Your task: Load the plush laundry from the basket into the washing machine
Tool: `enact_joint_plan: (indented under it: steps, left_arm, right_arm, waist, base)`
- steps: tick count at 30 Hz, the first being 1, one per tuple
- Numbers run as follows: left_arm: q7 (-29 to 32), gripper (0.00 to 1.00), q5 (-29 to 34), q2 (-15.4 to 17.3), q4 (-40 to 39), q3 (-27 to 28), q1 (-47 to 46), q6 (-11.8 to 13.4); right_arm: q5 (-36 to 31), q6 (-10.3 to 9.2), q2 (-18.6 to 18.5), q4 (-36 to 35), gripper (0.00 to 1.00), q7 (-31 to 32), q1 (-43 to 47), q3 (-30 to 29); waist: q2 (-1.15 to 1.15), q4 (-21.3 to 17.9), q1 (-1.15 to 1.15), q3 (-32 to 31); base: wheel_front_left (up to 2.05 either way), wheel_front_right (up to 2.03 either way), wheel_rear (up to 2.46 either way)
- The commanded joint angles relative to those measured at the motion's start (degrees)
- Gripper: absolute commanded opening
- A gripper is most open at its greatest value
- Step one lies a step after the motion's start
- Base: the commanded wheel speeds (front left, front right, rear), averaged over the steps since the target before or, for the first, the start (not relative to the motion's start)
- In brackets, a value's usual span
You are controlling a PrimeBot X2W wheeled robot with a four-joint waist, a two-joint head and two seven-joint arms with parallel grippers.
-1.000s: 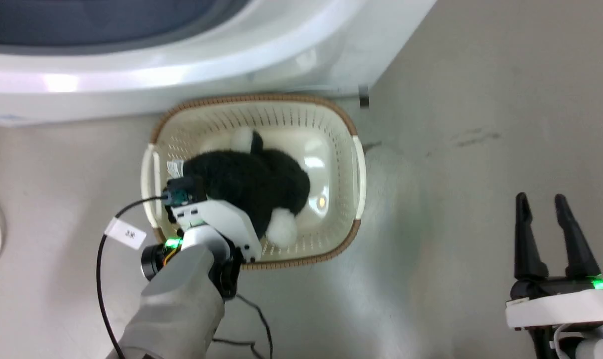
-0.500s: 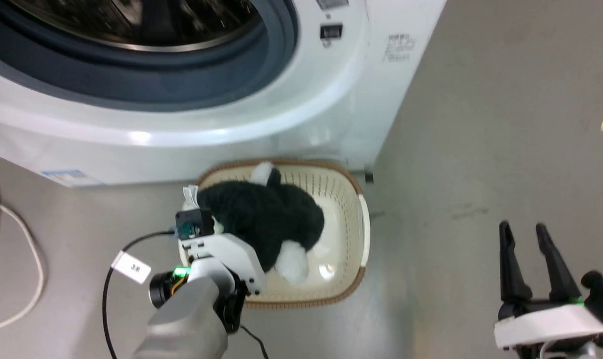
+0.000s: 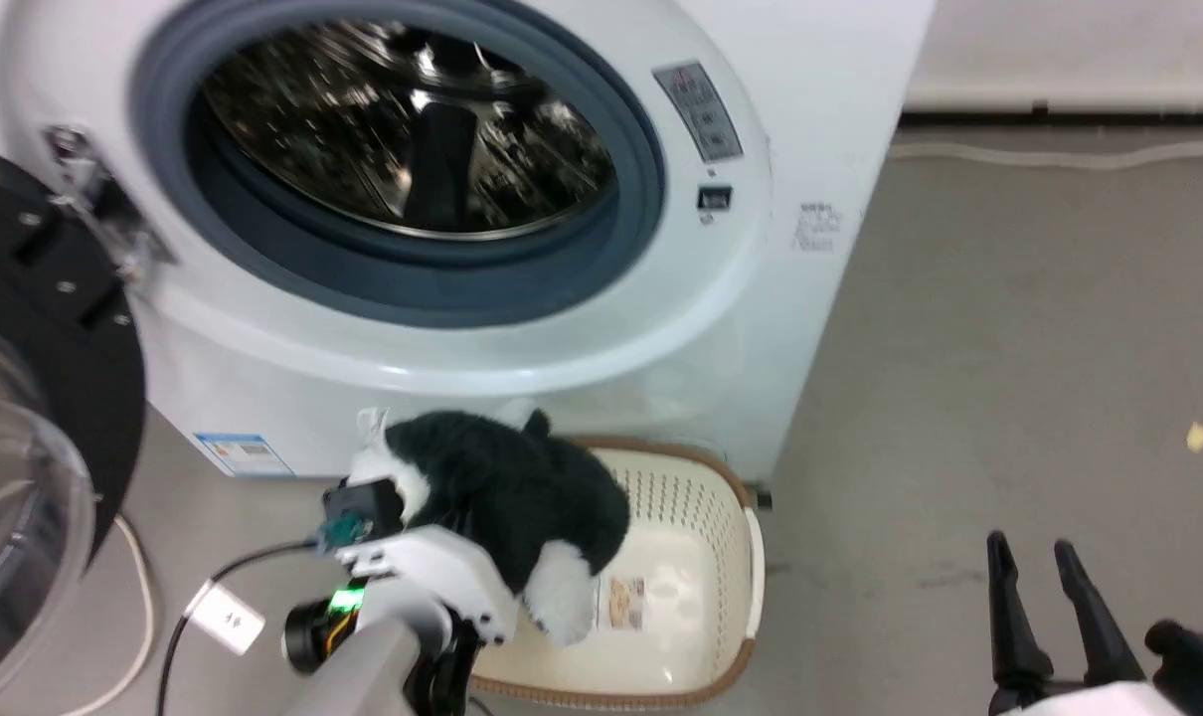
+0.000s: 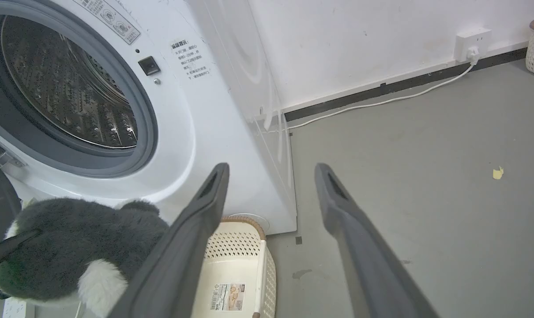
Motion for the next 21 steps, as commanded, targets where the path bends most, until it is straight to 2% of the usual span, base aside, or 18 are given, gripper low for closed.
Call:
enact_joint_plan:
  steps: [1,15,21]
  left_arm:
    - [-0.37,0.00,0.67,0.70,-2.23,0.96,2.00,0.72]
    - [-0.38,0.00,8.36,5.64,-30.70,7.32,17.30,9.06]
    - [-0.38,0.00,13.96,8.09,-39.11,7.78,19.37,11.02]
  right_arm:
    - [0.50,-0.04,0.13,0.28,1.00,-0.37,1.16,-0.02]
    - [1.88,-0.04,0.13,1.44,1.00,-0.59,3.96,0.24]
    - [2.20,-0.04,0.14,1.85,1.00,-0.63,4.26,0.06]
  waist:
    - [0.00,1.44,0.02,-2.64]
    - [0.00,2.37,0.02,-7.10]
    - [0.00,2.01,0.02,-7.73]
  base:
    - [0.00,0.00,0.00]
    - [0.00,0.00,0.00]
    - [0.00,0.00,0.00]
